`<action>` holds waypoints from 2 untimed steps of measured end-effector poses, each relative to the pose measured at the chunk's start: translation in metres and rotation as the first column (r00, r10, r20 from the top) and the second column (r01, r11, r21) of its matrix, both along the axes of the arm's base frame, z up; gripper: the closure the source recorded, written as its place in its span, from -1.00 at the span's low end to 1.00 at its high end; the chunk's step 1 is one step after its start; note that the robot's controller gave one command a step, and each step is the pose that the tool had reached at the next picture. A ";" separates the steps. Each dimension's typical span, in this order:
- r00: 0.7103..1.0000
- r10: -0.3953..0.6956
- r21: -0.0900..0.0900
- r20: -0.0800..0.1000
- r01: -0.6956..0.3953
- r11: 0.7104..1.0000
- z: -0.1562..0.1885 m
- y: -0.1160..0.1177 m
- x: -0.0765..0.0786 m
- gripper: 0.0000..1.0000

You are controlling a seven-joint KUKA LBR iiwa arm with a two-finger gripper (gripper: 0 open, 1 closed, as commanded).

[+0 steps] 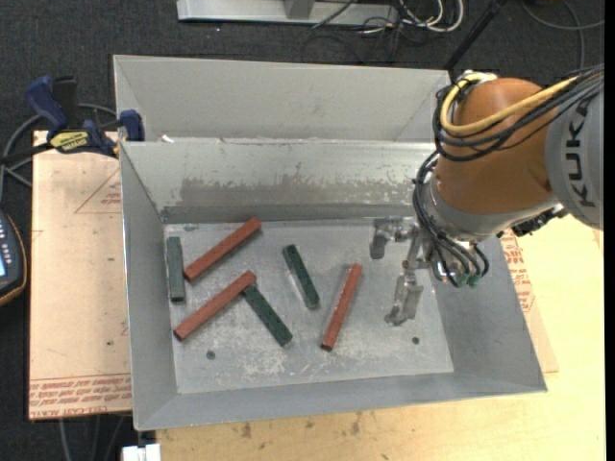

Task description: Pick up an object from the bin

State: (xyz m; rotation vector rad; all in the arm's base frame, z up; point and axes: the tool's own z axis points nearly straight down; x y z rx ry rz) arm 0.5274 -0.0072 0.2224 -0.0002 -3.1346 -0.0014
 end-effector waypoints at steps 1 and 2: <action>0.980 0.201 0.001 0.005 -0.201 0.980 -0.153 0.011 0.065 -1.00; 0.980 0.200 0.000 0.008 -0.200 0.980 -0.149 0.011 0.066 1.00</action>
Offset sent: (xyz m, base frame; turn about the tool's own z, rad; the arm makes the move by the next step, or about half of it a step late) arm 0.0650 0.0099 -0.1489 -0.2028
